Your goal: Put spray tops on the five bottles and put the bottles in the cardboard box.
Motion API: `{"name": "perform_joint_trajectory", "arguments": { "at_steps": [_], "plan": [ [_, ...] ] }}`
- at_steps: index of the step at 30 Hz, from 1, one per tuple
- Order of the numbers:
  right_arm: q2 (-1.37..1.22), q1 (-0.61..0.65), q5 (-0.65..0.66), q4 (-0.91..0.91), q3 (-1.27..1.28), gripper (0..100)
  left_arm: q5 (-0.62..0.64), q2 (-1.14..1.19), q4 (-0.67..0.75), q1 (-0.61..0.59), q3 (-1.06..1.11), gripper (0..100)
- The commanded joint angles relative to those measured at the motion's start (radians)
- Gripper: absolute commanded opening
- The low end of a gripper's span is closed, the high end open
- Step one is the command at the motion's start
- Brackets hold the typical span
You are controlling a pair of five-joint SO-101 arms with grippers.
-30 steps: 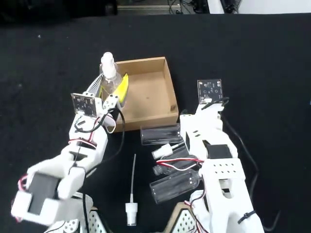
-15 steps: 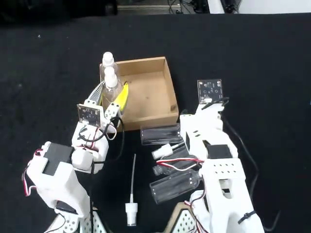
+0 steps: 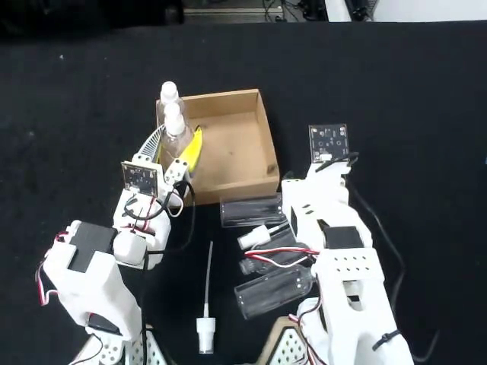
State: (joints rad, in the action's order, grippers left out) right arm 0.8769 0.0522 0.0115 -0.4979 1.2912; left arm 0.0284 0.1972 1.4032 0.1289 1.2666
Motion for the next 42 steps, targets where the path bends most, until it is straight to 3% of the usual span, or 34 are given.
{"name": "perform_joint_trajectory", "arguments": {
  "at_steps": [1,13,19,30,42],
  "plan": [
    [-0.004,0.005,0.006,0.028,-0.005,13.8,-0.005,0.003,-0.074,-0.010,-0.050,22],
    [-0.004,0.005,0.006,0.028,-0.005,13.8,-0.006,0.051,-0.101,-0.010,-0.097,23],
    [-0.002,0.005,0.006,0.028,-0.007,13.8,-0.006,0.089,-0.100,-0.004,-0.097,33],
    [-0.002,0.005,0.006,0.029,-0.007,13.8,-0.008,0.084,-0.094,-0.012,-0.094,32],
    [-0.002,0.005,0.006,0.029,-0.008,13.8,-0.015,-0.164,-0.132,-0.013,0.021,27]
  ]
}}
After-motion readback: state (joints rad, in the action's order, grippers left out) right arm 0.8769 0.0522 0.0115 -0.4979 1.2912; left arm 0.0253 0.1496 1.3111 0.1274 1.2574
